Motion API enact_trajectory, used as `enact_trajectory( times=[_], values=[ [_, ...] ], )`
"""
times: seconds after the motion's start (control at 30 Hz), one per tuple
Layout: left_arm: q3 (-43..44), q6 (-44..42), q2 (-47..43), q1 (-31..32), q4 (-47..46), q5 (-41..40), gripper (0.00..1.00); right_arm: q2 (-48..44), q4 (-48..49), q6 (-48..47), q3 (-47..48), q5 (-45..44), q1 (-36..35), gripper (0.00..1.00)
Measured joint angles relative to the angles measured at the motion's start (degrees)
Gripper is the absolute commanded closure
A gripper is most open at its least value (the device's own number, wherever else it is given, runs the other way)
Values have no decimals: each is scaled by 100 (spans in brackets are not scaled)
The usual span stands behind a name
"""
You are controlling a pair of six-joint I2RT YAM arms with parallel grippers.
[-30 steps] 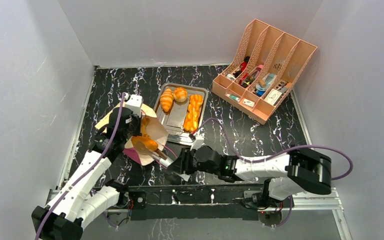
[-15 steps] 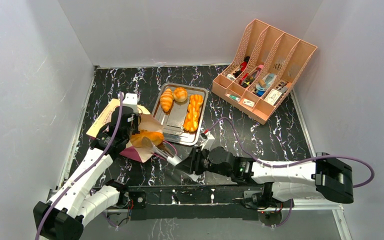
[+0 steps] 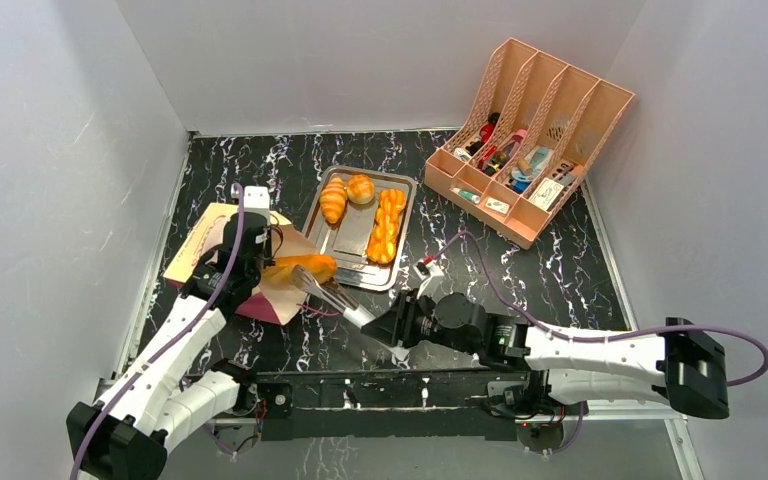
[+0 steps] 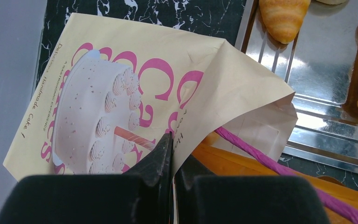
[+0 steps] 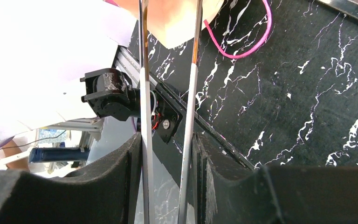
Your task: Take the fake bread out of the paper bag
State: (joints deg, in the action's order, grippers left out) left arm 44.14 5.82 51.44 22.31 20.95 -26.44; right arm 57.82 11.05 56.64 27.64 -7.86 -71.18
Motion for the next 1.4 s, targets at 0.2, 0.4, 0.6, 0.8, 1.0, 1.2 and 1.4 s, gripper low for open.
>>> enact_trajectory(
  times=[0.2,0.4,0.6,0.8,1.0,1.2,1.4],
  values=[
    [33,33,81,0,35,-310,100,-614,-422,-42,-13,-151,0,100],
    [50,68,146,0,70,-645,100,-1193,-769,-105,-13,-404,0,100],
    [162,94,225,0,138,-962,100,-1698,-1279,-107,-13,-697,0,100],
    [219,166,238,0,203,-1130,100,-1998,-1707,-107,13,-1062,0,100],
    [227,234,234,0,273,-1176,100,-1735,-2166,-107,219,-1287,66,100],
    [234,286,149,0,337,-1176,100,-1325,-2243,-107,280,-1080,448,100],
    [282,304,48,0,352,-1167,100,-564,-2059,-129,378,-293,1300,100]
  ],
)
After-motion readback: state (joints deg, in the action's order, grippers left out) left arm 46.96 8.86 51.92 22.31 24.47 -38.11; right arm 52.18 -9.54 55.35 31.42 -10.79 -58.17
